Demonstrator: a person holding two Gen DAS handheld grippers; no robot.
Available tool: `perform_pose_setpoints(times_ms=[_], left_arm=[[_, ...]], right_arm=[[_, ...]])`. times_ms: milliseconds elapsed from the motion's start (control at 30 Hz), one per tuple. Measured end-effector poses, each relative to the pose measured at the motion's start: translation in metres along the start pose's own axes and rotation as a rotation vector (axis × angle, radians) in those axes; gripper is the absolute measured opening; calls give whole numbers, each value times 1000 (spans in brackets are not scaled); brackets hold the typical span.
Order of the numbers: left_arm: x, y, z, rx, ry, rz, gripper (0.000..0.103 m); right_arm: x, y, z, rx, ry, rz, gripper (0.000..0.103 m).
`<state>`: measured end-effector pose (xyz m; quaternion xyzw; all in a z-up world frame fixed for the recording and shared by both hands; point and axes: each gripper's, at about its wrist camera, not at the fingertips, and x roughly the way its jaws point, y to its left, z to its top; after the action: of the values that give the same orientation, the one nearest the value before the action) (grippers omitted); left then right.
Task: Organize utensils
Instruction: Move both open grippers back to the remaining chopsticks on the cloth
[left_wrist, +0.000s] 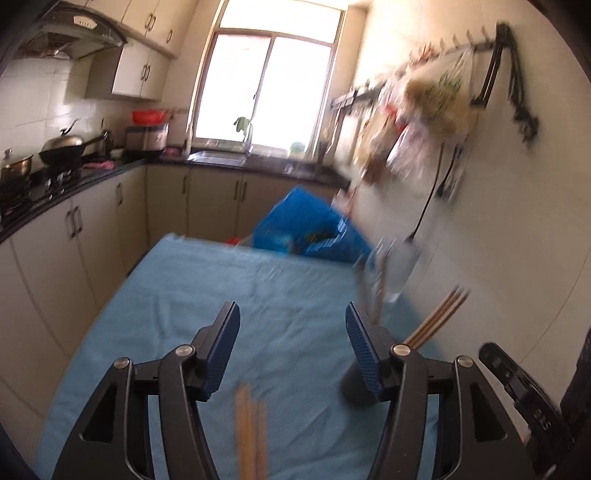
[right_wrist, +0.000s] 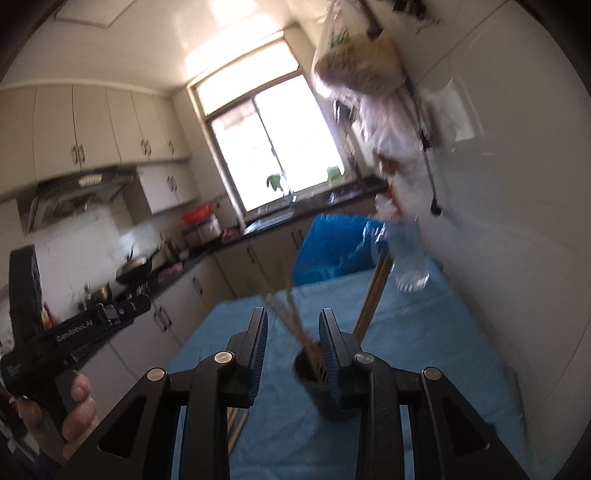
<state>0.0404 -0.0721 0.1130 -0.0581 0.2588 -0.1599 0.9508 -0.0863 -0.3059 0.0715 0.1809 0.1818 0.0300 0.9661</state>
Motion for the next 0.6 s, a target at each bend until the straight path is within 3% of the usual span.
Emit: perform_pose_setpoints(times_ms=[167,300,600], left_arm=[[23,48,-49,-43,171,81,58],[46,76,-82,-80,317,90,58],[98,83,-96,-96,470,50,58]], right_arm=[[56,13,-55,-12,188,23,31],[88,18,-83,-42,272,14,31],[109,12,-110,-51,332,31,31]])
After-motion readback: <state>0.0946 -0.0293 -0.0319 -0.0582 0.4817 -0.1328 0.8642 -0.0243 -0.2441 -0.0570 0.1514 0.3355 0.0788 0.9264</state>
